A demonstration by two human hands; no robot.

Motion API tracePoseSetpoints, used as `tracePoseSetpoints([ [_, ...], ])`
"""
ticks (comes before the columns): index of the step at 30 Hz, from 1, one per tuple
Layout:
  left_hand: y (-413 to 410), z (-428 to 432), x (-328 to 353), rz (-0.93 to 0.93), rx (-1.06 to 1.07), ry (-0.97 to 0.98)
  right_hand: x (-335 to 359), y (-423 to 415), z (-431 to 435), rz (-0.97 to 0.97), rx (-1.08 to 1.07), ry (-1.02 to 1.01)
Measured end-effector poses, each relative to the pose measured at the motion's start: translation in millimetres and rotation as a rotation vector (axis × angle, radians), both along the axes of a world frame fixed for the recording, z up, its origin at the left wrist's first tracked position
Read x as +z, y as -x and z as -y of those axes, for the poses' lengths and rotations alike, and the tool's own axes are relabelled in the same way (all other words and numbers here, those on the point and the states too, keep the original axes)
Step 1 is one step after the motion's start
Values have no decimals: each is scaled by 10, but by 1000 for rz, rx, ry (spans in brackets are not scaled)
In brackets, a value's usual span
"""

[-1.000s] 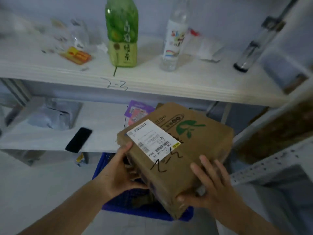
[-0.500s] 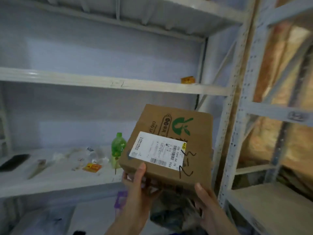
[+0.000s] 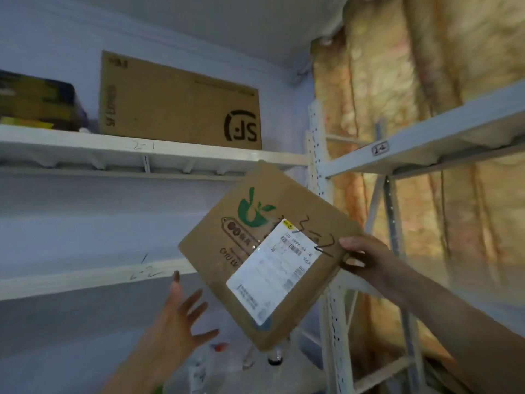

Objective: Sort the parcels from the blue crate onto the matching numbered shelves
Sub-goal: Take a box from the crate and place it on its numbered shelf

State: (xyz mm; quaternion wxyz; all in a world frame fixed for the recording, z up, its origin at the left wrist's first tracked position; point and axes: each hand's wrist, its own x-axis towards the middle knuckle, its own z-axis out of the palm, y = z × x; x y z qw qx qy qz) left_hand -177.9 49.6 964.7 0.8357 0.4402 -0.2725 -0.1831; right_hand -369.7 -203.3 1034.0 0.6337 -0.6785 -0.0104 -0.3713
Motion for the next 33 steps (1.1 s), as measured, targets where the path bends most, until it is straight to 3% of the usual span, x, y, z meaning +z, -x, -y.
tracePoseSetpoints([
  [3,-3,88,319,197,-58,35,398,191,175,-47,7,217],
  [7,117,288,427,297,-77,-25,786,297,224,-63,-27,347],
  [13,186,695,250,92,-66,166,602,-123,-225,11,-416,339],
  [18,91,756,310,-4,-66,318,517,-148,-468,59,-257,379],
  [22,103,739,557,7,-95,408,470,-83,-511,-9,-394,730],
  [25,123,691,800,35,-69,396,544,-51,-513,27,-351,608],
  [27,156,650,1011,149,-28,328,637,9,-551,93,-435,506],
  [30,280,614,1363,483,68,128,888,161,-624,207,-620,512],
  [33,484,615,1618,720,122,-23,1165,417,-723,141,-763,626],
])
